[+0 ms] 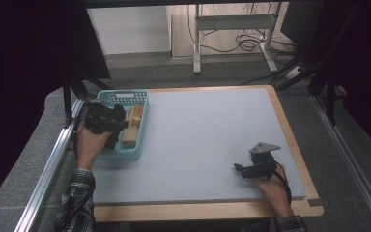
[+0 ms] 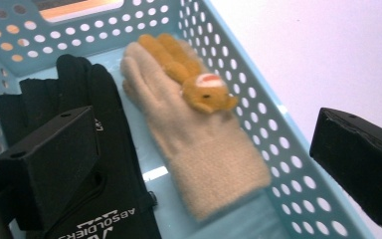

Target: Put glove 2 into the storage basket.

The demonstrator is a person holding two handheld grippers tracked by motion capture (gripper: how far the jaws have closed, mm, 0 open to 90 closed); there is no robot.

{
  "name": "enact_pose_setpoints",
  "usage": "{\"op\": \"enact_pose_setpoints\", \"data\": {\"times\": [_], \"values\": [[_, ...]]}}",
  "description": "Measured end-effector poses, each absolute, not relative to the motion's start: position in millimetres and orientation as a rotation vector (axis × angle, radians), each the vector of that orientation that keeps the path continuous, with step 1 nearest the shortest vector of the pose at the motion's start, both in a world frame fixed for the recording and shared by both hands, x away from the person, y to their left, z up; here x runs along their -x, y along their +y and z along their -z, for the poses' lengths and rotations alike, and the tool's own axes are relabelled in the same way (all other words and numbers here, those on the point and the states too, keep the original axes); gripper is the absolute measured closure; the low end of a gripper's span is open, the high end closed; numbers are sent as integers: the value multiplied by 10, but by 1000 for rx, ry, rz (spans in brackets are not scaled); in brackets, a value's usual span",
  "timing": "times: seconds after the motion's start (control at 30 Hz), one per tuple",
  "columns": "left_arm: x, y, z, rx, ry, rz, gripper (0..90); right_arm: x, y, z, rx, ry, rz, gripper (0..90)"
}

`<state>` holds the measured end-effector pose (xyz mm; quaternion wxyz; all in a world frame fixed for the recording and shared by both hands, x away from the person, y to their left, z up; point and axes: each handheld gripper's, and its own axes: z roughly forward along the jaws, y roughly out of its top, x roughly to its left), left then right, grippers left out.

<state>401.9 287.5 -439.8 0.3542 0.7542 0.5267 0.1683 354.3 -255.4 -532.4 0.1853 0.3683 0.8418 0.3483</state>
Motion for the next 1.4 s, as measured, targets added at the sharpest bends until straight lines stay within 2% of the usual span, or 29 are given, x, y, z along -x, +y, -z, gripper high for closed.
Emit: {"op": "enact_pose_setpoints", "data": {"times": [0.67, 1.4], "values": [[-3848, 2583, 4315, -1971, 1250, -436, 0, -3543, -2552, 5324, -1038, 2371, -983, 117], [-3708, 2180, 4421, -1993, 1152, -402, 0, -3542, -2551, 5323, -1039, 2370, -982, 117]]}}
